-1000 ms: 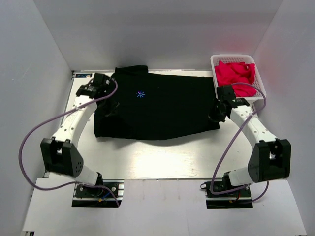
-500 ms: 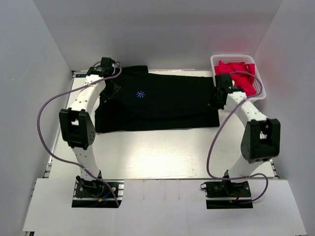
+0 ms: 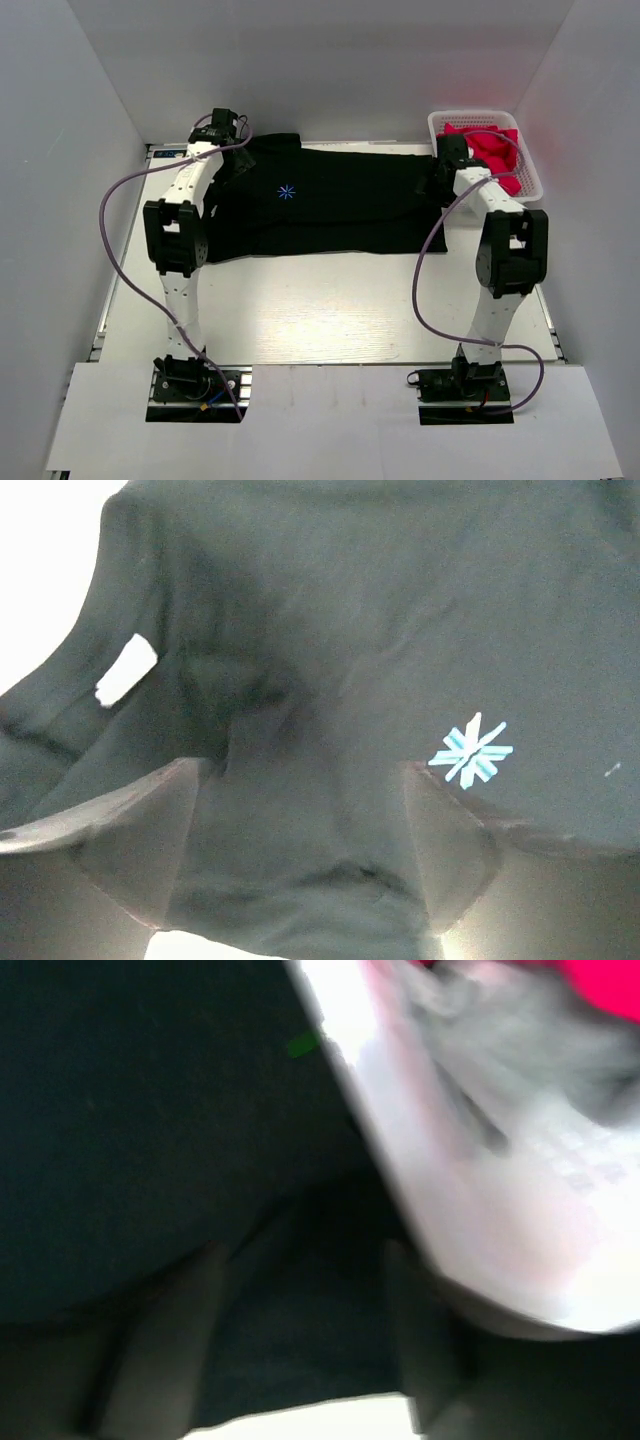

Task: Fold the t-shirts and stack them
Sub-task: Fold the flattened tshirt in 1/3 of the way

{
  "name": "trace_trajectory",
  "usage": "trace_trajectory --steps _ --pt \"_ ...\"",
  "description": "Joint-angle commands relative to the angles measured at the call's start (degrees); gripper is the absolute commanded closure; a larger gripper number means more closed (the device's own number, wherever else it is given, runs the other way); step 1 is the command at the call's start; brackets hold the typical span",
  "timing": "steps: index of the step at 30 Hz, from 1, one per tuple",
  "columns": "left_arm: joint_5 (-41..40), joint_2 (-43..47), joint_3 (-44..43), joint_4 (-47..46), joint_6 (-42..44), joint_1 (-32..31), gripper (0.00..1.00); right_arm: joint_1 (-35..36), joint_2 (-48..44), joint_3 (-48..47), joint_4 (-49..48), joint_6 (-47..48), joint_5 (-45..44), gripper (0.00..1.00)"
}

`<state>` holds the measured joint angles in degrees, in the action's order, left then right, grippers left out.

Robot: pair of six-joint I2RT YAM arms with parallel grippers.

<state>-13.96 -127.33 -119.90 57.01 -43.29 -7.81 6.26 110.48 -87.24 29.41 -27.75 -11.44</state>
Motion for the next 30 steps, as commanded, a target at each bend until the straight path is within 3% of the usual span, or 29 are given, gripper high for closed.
trace_trajectory --steps 1,2,4,6,8,9,12,15,20,24,30 --pt "-0.8 -0.4 -6.7 -9.8 6.4 0.9 0.00 -0.1 0.9 -7.2 -2.1 5.0 -0.4 0.23" --pt "-0.8 -0.4 -8.1 -9.8 7.2 0.9 0.00 0.1 0.4 -7.1 -1.8 5.4 -0.2 0.12" --pt "-0.8 0.1 -9.1 -6.3 7.8 0.9 0.00 0.4 -2.1 -3.3 -2.4 6.8 3.1 0.10" --pt "-0.8 3.6 -4.7 -5.7 7.8 0.9 0.00 1.0 -7.4 2.1 -5.4 7.6 7.3 0.10" --pt "-1.5 12.4 8.7 -8.0 6.5 0.3 0.00 2.1 -12.3 7.7 -8.6 8.1 9.2 0.10" --pt "-1.5 15.7 19.7 -9.7 5.2 -0.3 0.00 2.9 -13.6 11.0 -9.3 8.5 12.6 0.10" --pt "1.7 26.4 38.5 -18.5 3.9 -0.3 0.00 4.7 -16.3 16.8 -11.7 8.8 14.2 0.10" --pt "6.2 30.3 49.7 -26.4 1.8 -0.3 0.00 5.9 -15.3 19.3 -11.9 8.4 14.3 0.10" --pt "7.3 25.6 52.7 -29.8 0.0 0.3 0.00 6.8 -10.0 19.3 -15.7 8.6 14.8 0.10" --pt "5.3 19.2 48.8 -22.5 -0.7 0.3 0.00 6.7 -5.1 20.1 -15.8 6.9 13.4 0.10" --pt "-0.2 24.8 60.0 -17.6 -5.2 0.8 0.00 6.7 -8.4 31.1 -14.5 2.3 11.8 0.10"
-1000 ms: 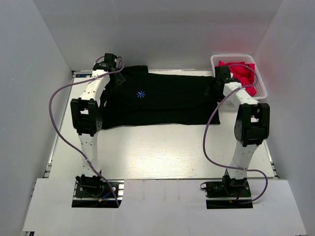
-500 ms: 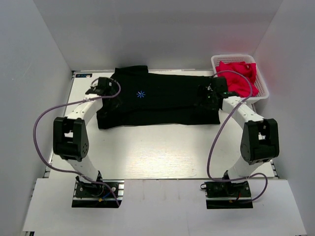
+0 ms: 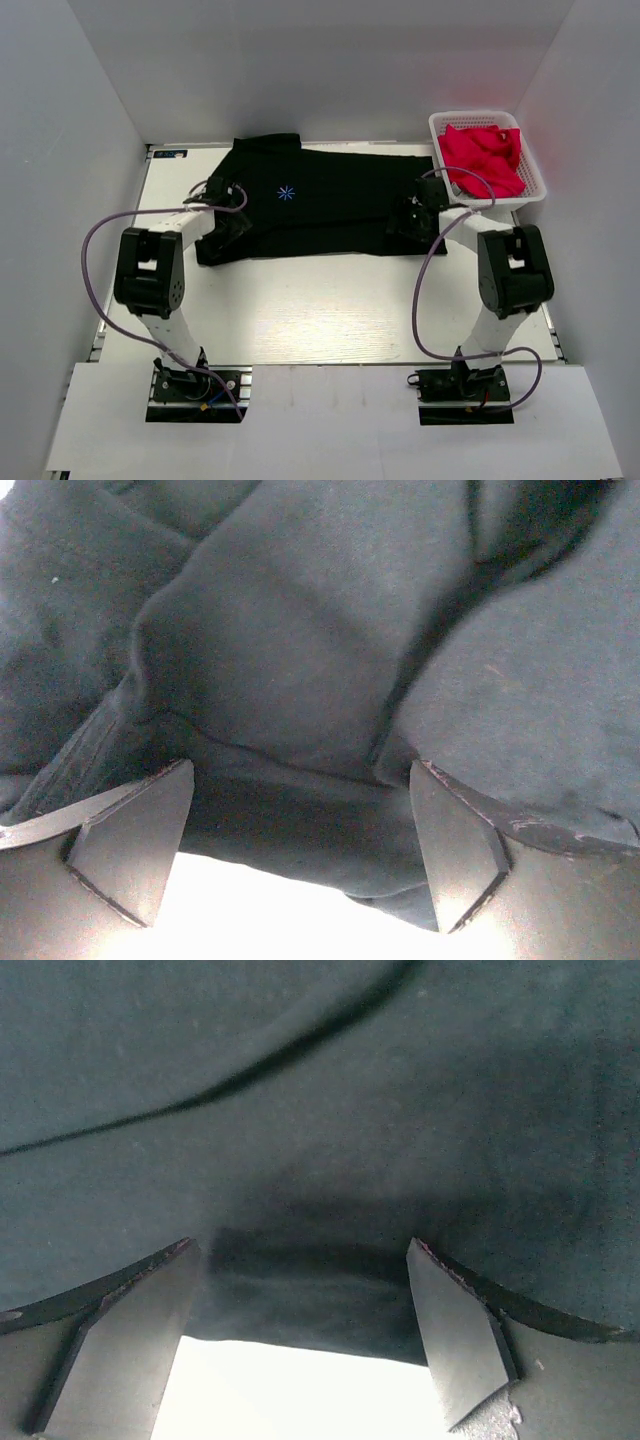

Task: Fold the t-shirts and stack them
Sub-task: Fold the flattened tshirt in 1/3 of the way

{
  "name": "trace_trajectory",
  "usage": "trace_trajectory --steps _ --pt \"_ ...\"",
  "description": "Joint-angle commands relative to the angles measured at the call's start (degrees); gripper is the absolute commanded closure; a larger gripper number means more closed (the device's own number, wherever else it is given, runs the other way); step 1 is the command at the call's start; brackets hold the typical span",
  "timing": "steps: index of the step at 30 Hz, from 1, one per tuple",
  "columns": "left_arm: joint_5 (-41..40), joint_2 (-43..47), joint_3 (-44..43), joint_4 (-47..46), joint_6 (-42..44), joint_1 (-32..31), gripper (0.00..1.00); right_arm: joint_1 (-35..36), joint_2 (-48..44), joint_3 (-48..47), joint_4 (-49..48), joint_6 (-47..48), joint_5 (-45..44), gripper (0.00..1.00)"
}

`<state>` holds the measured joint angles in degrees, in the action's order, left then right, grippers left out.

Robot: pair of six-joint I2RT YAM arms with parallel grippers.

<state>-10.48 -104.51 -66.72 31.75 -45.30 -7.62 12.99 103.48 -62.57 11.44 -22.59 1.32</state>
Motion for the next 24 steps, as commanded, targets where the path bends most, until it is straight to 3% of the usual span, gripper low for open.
trace_trajectory --steps 1,4,8,12,16,18,24 --pt "-4.2 3.7 8.7 8.1 -3.7 0.6 0.00 0.2 -4.6 9.5 3.7 -3.6 -1.0 0.10" --pt "-4.2 12.1 18.9 9.5 -6.7 0.6 0.00 0.6 -10.6 16.9 4.5 -4.0 -2.3 0.10" --pt "-3.7 24.0 25.5 14.4 -9.6 0.6 0.00 2.6 -19.1 23.1 6.6 -3.3 1.1 0.10" --pt "-3.7 34.9 25.4 18.9 -11.0 -0.6 0.00 4.9 -26.9 25.0 8.3 -1.3 3.5 0.10" --pt "1.8 41.1 24.3 12.1 -4.9 -0.6 0.00 5.6 -29.0 21.7 8.9 -0.2 4.4 0.10" --pt "8.0 41.1 24.3 8.4 -2.6 -1.1 0.00 5.8 -29.2 20.7 7.7 -0.3 5.2 0.10" --pt "10.7 35.1 24.8 7.1 -1.8 -1.1 0.00 5.6 -27.8 20.6 6.4 -1.1 5.4 0.10"
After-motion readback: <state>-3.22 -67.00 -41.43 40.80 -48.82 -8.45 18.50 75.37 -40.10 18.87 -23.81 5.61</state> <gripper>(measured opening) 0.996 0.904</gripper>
